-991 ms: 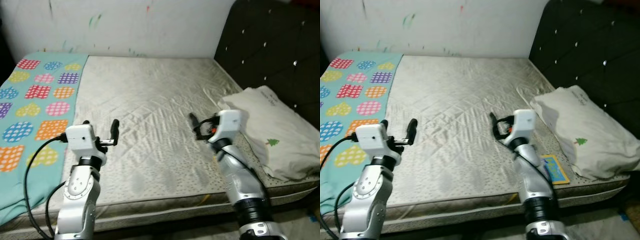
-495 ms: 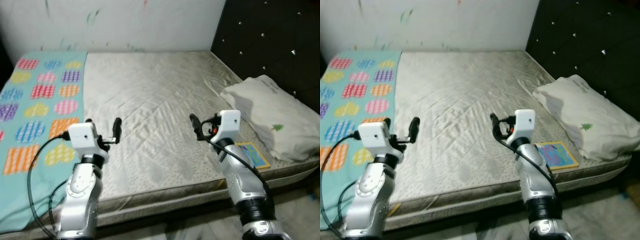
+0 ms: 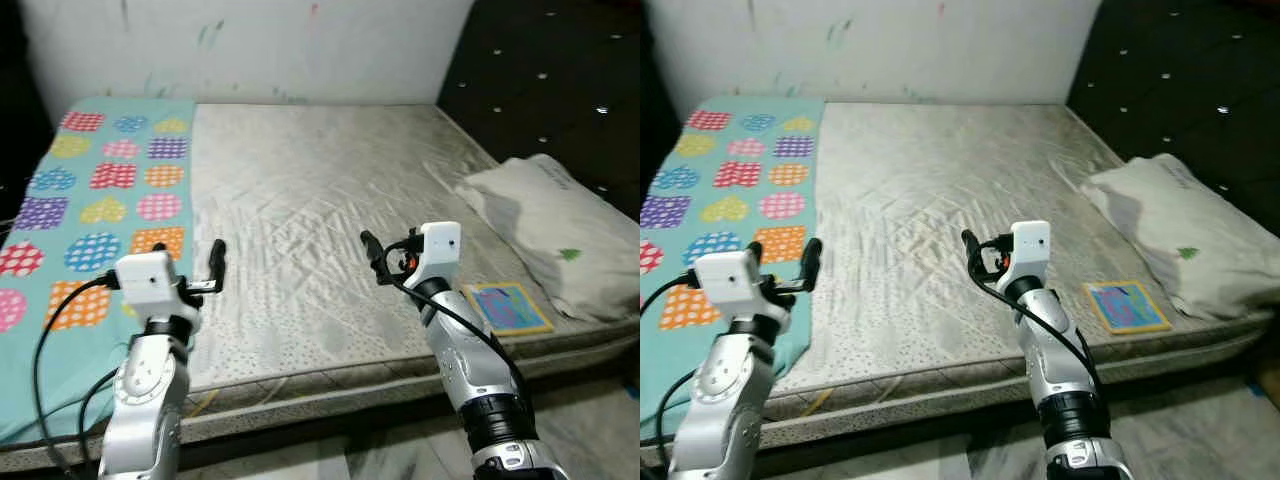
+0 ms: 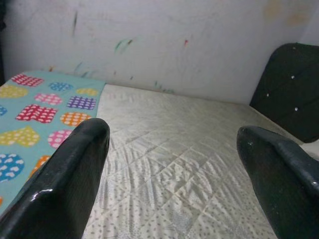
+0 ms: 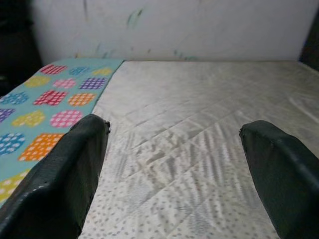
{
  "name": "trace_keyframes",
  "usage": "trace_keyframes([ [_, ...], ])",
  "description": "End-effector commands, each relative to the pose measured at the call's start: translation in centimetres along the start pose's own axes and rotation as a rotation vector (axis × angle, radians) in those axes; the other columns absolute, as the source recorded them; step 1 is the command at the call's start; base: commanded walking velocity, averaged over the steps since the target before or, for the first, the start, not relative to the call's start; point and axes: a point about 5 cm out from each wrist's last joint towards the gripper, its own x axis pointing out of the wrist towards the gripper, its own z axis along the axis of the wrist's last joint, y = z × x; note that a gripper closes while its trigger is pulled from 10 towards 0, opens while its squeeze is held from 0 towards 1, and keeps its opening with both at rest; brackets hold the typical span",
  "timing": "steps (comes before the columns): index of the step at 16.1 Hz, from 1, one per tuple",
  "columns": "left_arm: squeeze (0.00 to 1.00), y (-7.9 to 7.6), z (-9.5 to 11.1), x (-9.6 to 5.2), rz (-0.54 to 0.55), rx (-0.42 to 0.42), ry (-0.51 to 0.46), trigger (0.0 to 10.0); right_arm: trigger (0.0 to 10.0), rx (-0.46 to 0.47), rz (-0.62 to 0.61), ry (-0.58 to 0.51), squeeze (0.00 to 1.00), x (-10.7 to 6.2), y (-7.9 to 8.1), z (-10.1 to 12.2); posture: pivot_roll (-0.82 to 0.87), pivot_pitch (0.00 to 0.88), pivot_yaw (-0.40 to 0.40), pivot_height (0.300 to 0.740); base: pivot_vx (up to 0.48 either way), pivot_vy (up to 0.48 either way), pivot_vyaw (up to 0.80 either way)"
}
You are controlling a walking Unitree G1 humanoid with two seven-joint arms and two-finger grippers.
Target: Clean up the room
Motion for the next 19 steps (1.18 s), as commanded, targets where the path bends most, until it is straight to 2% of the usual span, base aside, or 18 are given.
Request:
trace_keyframes([
  [1, 0.00, 0.2, 0.5, -0.3, -0.006, 0.011, -0.012, 10.0, 10.0, -0.003, -0.013, -0.031, 0.00, -0.3, -0.6, 0.7, -0.01, 0.042, -0.076, 0.740, 0.322, 0.000, 0.00],
  [4, 0.00, 1.2, 0.3, -1.0, 0.019, 0.024, 0.004, 10.0, 10.0, -0.010, -0.016, -0.024, 0.00, -1.0, -0.9, 0.3, -0.01, 0.046, -0.078, 0.740, 0.328, 0.000, 0.00],
  [14, 0.00, 1.5, 0.4, -0.9, 0.009, 0.041, 0.018, 10.0, 10.0, -0.028, -0.019, -0.018, 0.00, -2.0, -1.4, 0.5, 0.00, 0.048, -0.072, 0.740, 0.323, 0.000, 0.00],
  [19, 0.00, 1.5, 0.4, -0.9, 0.011, 0.047, 0.022, 10.0, 10.0, -0.027, -0.018, -0.009, 0.00, -2.1, -1.4, 0.3, 0.00, 0.048, -0.070, 0.740, 0.000, 0.000, 0.00],
])
